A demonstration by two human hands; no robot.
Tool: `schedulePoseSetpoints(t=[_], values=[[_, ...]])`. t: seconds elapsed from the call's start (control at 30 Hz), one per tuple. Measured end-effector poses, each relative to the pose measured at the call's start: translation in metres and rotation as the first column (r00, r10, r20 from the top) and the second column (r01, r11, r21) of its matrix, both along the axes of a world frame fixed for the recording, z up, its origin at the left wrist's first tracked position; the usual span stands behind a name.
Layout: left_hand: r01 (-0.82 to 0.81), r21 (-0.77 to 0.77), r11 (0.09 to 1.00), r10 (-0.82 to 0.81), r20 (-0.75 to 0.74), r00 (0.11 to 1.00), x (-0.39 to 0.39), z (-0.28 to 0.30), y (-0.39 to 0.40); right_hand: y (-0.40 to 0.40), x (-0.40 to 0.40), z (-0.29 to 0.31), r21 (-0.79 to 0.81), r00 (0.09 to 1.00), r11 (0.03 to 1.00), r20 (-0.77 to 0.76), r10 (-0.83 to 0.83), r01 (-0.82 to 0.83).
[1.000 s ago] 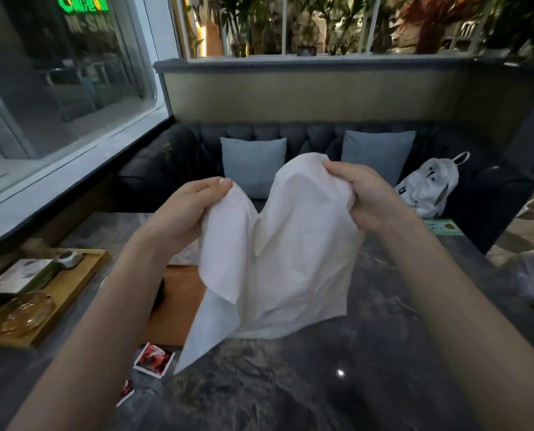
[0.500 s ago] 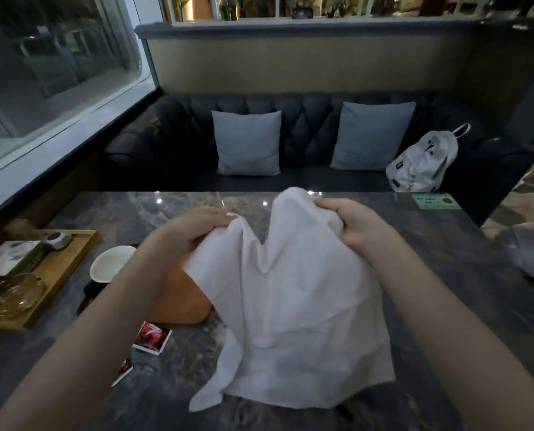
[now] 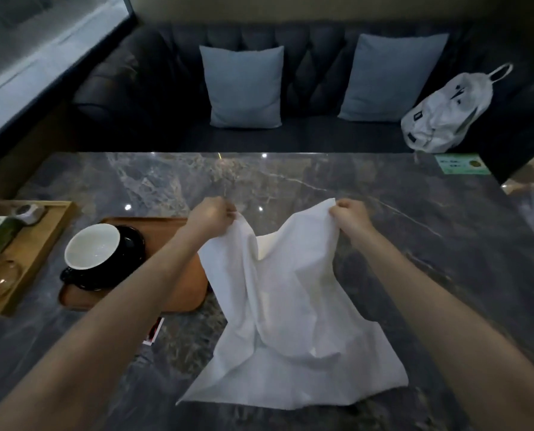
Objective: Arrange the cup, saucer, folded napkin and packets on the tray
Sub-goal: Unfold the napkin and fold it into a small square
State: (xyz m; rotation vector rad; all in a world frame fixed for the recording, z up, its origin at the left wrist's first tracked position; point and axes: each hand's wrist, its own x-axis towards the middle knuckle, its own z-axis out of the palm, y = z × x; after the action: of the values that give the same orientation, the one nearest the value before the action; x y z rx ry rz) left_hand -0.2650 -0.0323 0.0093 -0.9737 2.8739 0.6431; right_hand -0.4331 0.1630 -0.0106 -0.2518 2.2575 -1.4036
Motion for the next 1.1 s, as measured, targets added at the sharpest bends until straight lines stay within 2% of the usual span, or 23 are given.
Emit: schedulePoseSetpoints(t=[0.1,0.2,0.43,0.57,0.63,0.73,0.8,0.9,1.0,1.1], values=[[-0.037,-0.127,0.991,0.037,-0.005,0.999,-0.009,-0.020,-0.009,-0.006,-0.023,-0.020,0.043,0.993,0.993,-0.055,-0.104,0.107],[-0.057,-0.128,0.990,0.054,-0.028,0.998,-0.015,-0.042,-0.022,-0.004,-0.049,-0.040,0.127,0.980,0.974,-0.088,-0.179,0.190],[-0.087,-0.079,0.993,0.081,-0.069,0.994,-0.045,-0.075,-0.039,-0.010,-0.079,-0.072,0.197,0.970,0.955,-0.143,-0.198,0.224],[-0.041,-0.144,0.989,0.030,-0.077,0.997,-0.067,-0.090,-0.041,-0.014,-0.081,-0.079,0.211,0.943,0.940,-0.257,-0.213,0.270],[-0.002,-0.180,0.984,-0.015,-0.094,0.995,-0.076,-0.097,-0.040,-0.015,-0.079,-0.083,0.279,0.918,0.910,-0.337,-0.208,0.308],[0.017,-0.199,0.980,-0.036,-0.092,0.995,-0.088,-0.108,-0.035,-0.016,-0.064,-0.091,0.467,0.870,0.837,-0.492,-0.021,0.284],[0.037,-0.222,0.974,-0.046,-0.035,0.998,-0.092,-0.114,-0.026,-0.016,-0.046,-0.100,0.568,0.862,0.811,-0.472,0.185,0.137],[0.055,-0.220,0.974,-0.063,-0.026,0.998,-0.085,-0.124,-0.002,-0.018,-0.014,-0.115,0.641,0.789,0.761,-0.413,0.454,-0.103],[0.117,-0.167,0.979,-0.117,0.014,0.993,-0.071,-0.135,0.026,-0.022,0.010,-0.129,0.662,0.743,0.716,-0.361,0.564,-0.222],[0.102,-0.112,0.988,-0.098,0.044,0.994,-0.057,-0.145,0.050,-0.023,0.016,-0.138,0.700,0.725,0.674,-0.336,0.601,-0.235]])
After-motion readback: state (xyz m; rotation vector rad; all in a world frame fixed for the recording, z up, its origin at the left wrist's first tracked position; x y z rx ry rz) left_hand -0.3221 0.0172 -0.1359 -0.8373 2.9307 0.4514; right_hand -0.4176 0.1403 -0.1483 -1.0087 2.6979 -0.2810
